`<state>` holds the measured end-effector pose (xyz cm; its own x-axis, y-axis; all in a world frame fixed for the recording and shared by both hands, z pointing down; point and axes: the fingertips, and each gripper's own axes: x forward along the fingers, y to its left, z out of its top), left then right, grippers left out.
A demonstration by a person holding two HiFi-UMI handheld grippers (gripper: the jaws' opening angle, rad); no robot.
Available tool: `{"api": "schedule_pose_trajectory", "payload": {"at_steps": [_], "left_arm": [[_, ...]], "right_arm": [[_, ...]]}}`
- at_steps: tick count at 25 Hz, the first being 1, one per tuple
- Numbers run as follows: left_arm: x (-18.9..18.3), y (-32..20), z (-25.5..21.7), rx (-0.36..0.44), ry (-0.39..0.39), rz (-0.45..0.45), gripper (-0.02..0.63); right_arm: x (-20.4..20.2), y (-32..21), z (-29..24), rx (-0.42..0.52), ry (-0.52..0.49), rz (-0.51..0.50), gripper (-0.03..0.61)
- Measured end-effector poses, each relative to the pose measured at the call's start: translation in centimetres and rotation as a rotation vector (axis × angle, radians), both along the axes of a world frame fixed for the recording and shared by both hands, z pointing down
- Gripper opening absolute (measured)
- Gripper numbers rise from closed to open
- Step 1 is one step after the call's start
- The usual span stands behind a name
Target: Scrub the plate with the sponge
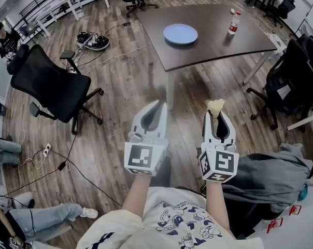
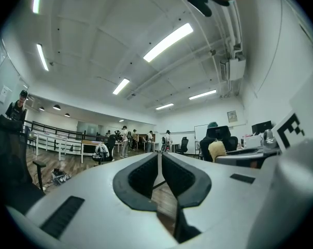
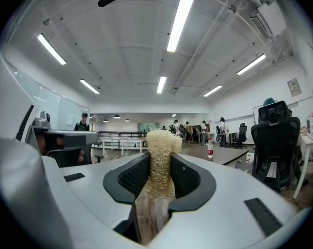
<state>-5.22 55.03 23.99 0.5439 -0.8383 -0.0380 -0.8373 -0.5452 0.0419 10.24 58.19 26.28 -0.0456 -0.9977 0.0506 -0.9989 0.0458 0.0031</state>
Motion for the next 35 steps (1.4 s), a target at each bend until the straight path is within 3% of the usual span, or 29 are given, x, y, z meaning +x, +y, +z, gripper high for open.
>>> {"api": "schedule_pose_trajectory", "payload": {"at_steps": [12,21,27,35], "left_arm": [[-1.2,-15.1,-1.2,0.018,0.012,0.049,0.029],[-0.7,-21.1,0.8,-0.035,0.042,0.074,0.029],[-0.2,-24.9,2.1,-0.069,0.066,0.052,0.028],[1.1,-32.7,2.3,-0.069,0.058,-0.013,0.029]], "right_arm": [[-0.8,-14.2,-0.9,0.023,-0.002,0.055,0.12],[-0.2,-19.6,0.8,-0.027,0.014,0.07,0.12],[0.6,-23.4,2.1,-0.062,0.025,0.057,0.12],[2.8,-32.8,2.2,-0.061,0.018,-0.001,0.12]]}}
